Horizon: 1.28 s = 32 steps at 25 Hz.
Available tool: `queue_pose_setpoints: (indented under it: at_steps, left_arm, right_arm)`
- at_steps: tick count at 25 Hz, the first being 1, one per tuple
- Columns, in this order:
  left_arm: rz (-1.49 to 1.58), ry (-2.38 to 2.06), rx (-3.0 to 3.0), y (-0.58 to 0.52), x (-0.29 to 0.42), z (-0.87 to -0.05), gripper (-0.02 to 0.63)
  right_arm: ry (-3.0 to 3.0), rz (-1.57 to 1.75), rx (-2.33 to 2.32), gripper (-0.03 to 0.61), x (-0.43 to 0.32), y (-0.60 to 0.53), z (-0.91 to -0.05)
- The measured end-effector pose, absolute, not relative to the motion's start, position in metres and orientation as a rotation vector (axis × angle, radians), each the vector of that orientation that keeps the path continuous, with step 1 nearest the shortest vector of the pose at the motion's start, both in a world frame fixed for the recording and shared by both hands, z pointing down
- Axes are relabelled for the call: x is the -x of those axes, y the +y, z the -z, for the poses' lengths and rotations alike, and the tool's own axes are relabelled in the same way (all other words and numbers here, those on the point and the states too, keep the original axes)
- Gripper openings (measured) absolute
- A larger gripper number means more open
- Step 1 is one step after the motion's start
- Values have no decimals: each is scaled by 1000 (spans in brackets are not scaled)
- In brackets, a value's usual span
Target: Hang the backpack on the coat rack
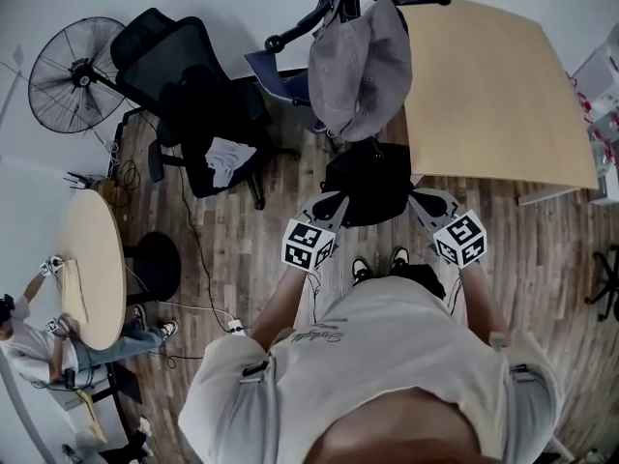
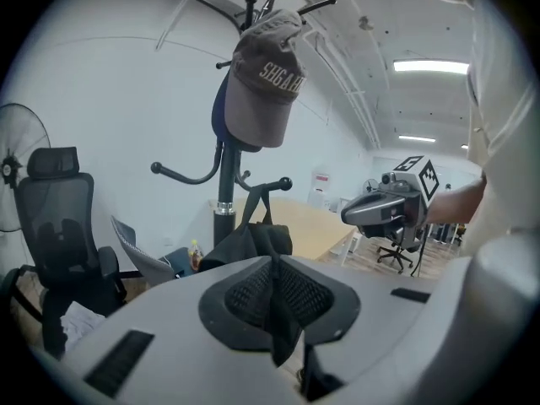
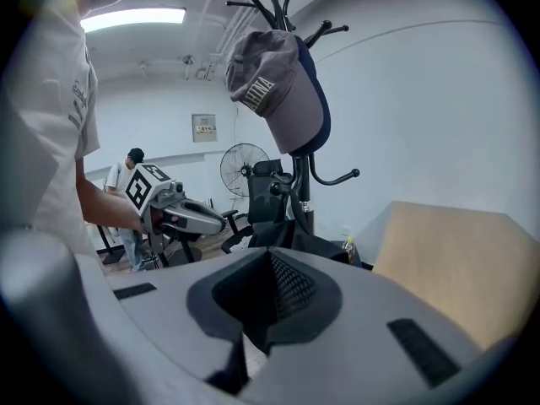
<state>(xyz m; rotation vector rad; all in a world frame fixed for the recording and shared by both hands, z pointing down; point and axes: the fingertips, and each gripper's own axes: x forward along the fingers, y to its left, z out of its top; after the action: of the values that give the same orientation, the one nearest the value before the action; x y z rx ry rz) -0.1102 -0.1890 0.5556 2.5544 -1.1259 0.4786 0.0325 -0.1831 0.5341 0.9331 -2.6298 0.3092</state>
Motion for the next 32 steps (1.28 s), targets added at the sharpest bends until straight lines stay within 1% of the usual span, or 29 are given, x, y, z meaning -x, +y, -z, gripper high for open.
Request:
queue_pose_setpoints:
  at_steps: [3, 9, 15, 17, 21, 25, 32]
  left_arm:
    - [-449, -1174, -2560, -185, 105, -534, 37]
    - [-484, -1306, -2627, -188, 101, -497, 37]
    - [-333, -1412, -2573, -198, 102, -464, 37]
    - [-328, -1437, -2583, -201, 101, -457, 37]
    - [-415, -1545, -2609, -215, 98, -446, 37]
    - [-292, -1543, -2571, -220, 99, -432, 37]
    - [-258, -1605, -2514, -226, 110, -428, 37]
  right_arm:
    - [-2655, -275, -968, -5, -37, -185, -516]
    - [-2733, -187, -1032, -5, -42, -198, -470]
    - [-2830, -61, -1045, -5, -44, -203, -420]
    - [-2835, -18, -1057, -5, -45, -206, -410]
    - [-2826, 34, -1073, -5, -47, -211, -402]
    - [-2838, 15, -1081, -5, -49, -215, -399]
    - [-2843, -34, -1054, -5, -49, -218, -410]
